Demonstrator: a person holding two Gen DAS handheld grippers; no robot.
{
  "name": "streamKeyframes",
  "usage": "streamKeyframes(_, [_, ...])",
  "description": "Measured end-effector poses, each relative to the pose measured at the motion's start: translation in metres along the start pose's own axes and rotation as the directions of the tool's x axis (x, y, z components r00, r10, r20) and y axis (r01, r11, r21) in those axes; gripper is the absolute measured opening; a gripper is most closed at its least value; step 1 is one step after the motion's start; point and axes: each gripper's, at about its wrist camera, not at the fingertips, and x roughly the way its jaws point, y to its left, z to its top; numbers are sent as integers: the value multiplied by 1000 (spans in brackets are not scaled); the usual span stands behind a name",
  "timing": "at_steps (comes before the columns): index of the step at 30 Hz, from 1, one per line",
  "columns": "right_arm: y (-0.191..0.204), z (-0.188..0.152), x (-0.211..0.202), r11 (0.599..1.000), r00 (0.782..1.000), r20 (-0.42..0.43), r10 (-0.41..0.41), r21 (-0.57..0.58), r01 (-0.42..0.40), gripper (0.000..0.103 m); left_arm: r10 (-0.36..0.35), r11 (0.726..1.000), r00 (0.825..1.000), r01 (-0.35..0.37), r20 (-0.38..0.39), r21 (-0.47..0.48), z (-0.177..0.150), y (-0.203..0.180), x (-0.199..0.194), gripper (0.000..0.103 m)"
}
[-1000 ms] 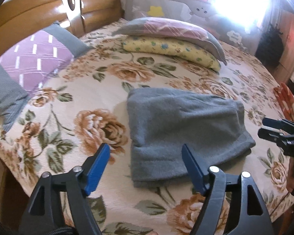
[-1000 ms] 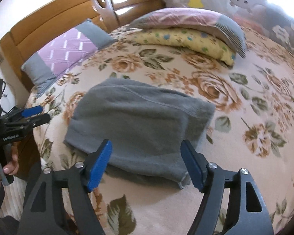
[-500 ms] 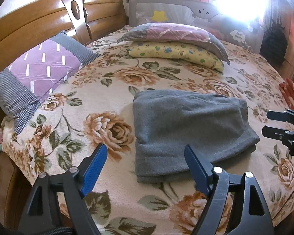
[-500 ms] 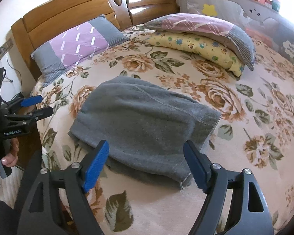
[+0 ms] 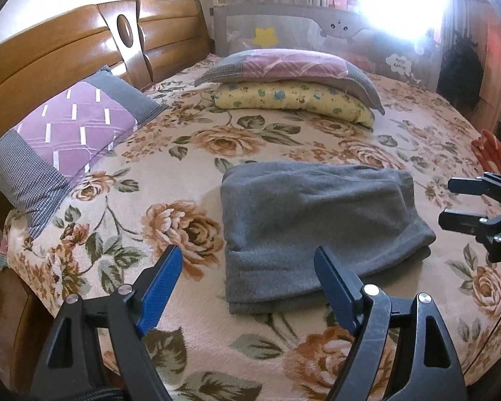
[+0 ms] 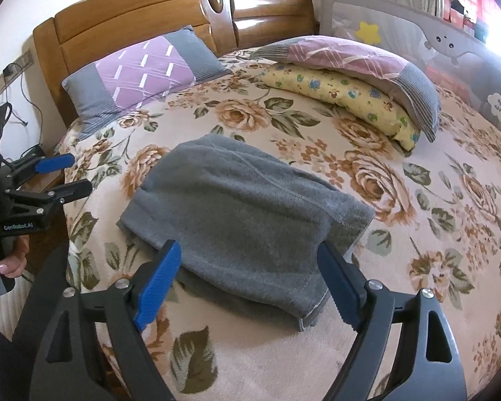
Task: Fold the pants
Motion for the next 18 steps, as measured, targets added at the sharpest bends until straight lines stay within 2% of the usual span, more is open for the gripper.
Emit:
streamKeyframes(8, [10,2,1,999,1000,-13,-1,-52,1,85,0,1000,1000,0,-4,-11,1,3,0,81])
streamKeyframes(18, [10,2,2,999,1000,-14,-1,-51,0,85,18,1000,1000,-18,5,-11,1,5,0,81])
